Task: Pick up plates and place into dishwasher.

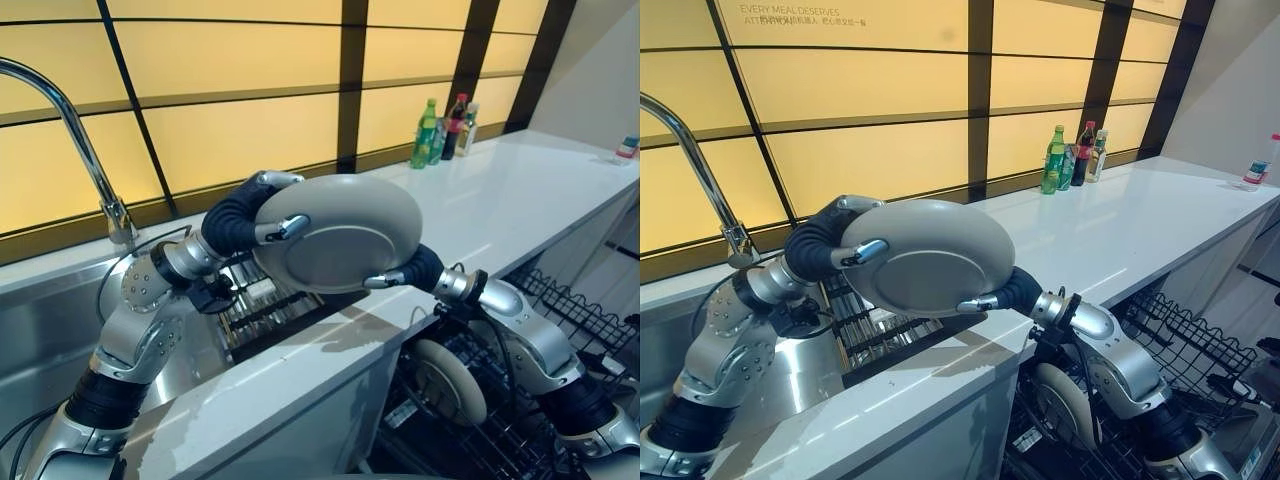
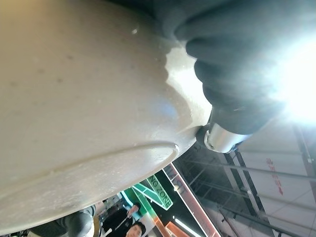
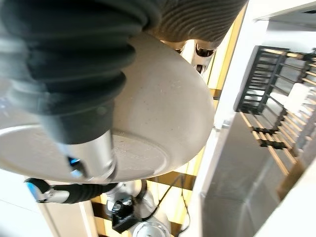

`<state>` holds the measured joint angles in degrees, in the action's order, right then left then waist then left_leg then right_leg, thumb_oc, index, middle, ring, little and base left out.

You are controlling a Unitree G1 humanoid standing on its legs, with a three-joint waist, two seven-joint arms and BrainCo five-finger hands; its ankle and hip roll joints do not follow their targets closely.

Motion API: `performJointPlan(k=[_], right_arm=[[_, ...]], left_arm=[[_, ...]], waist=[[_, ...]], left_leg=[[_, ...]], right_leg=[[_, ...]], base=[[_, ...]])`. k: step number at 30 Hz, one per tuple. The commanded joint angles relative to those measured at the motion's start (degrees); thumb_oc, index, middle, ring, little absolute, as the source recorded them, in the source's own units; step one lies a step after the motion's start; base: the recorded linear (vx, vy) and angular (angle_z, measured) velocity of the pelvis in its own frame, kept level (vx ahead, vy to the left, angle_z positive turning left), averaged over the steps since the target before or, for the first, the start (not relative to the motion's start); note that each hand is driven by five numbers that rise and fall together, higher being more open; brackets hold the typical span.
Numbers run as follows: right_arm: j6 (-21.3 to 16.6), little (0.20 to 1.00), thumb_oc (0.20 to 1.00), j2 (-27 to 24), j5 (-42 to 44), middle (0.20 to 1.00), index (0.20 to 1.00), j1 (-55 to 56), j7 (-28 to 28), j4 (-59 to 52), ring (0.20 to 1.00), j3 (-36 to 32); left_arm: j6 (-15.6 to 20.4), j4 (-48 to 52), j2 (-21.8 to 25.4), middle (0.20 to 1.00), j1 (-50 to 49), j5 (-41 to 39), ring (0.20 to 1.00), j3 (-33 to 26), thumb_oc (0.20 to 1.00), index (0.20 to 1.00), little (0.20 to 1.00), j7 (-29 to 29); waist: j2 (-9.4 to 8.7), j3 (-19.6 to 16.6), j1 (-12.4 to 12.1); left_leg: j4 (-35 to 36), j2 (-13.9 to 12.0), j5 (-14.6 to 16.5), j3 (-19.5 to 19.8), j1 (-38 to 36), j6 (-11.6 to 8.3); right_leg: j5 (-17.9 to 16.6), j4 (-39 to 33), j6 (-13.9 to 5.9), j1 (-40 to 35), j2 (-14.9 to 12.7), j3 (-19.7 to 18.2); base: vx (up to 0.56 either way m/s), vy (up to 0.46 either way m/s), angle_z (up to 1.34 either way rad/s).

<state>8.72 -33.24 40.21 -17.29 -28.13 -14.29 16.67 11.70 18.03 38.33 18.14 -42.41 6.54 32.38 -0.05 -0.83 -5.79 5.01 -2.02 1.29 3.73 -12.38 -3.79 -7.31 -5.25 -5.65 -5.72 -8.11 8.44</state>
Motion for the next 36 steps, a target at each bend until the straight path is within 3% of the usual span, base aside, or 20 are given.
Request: performJointPlan(k=[1, 20, 21, 22, 27, 36], right_arm=[[-4.36, 0.200, 0.200, 5.79, 5.01, 0.200, 0.200, -7.55, 3.95, -2.67, 0.200, 2.48], [-6.49, 0.200, 0.200, 8.27, 8.04, 0.200, 0.200, -4.49, 7.69, -2.18, 0.200, -1.86], [-6.61, 0.200, 0.200, 8.49, 8.34, 0.200, 0.200, -4.31, 7.73, -2.25, 0.200, -2.24], [-6.83, 0.200, 0.200, 8.63, 8.52, 0.200, 0.200, -4.20, 8.04, -2.42, 0.200, -2.53], [-7.90, 0.200, 0.200, 9.16, 8.48, 0.200, 0.200, -3.83, 9.13, -2.47, 0.200, -3.94], [-7.00, 0.200, 0.200, 8.76, 6.57, 0.200, 0.200, -1.26, 8.57, -2.13, 0.200, -7.47]], left_arm=[[1.25, -0.53, -2.30, 0.200, 5.24, -0.05, 0.200, 4.86, 0.200, 0.200, 0.200, 0.21], [-1.84, -2.18, -4.71, 0.200, 4.24, -2.57, 0.200, 3.63, 0.200, 0.200, 0.200, -1.61], [-2.22, -2.39, -4.88, 0.567, 3.94, -2.75, 0.567, 3.54, 0.567, 0.567, 0.567, -2.07], [-2.95, -2.76, -5.22, 1.000, 3.77, -3.41, 1.000, 3.59, 1.000, 1.000, 1.000, -2.73], [-2.84, -3.32, -6.32, 1.000, 3.10, -4.81, 1.000, 3.26, 1.000, 1.000, 1.000, -5.47], [1.83, -3.52, -7.72, 1.000, 0.83, -3.31, 1.000, -1.61, 1.000, 1.000, 1.000, -15.27]], waist=[[-1.08, -0.98, -0.79], [-0.52, -1.09, 0.54], [-0.48, -1.12, 0.62], [-0.46, -1.11, 0.70], [-0.38, -1.16, 0.93], [-0.45, -1.46, 1.23]], left_leg=[[-0.50, 2.41, -1.07, -0.47, 3.56, 1.88], [-0.71, 2.22, -1.16, -1.74, 3.35, 1.92], [-0.65, 2.18, -1.12, -1.81, 3.29, 1.91], [-0.59, 2.17, -1.13, -1.81, 3.26, 1.92], [-0.57, 2.04, -1.10, -2.01, 3.19, 1.93], [-0.20, 1.76, -1.38, -2.18, 3.36, 1.83]], right_leg=[[5.36, 0.56, -0.53, -3.62, 0.55, 1.17], [5.31, 0.99, -0.08, -3.45, 0.79, 0.96], [5.31, 0.94, -0.10, -3.48, 0.81, 0.92], [5.28, 0.90, -0.12, -3.47, 0.83, 0.87], [5.29, 0.92, -0.19, -3.48, 0.81, 0.81], [5.35, 0.67, -0.01, -3.33, 1.09, 0.99]], base=[[0.00, 0.000, 0.00], [-0.01, 0.000, 0.00], [0.00, 0.000, 0.00], [0.00, 0.000, 0.00], [-0.01, -0.006, 0.00], [0.00, 0.000, 0.00]])
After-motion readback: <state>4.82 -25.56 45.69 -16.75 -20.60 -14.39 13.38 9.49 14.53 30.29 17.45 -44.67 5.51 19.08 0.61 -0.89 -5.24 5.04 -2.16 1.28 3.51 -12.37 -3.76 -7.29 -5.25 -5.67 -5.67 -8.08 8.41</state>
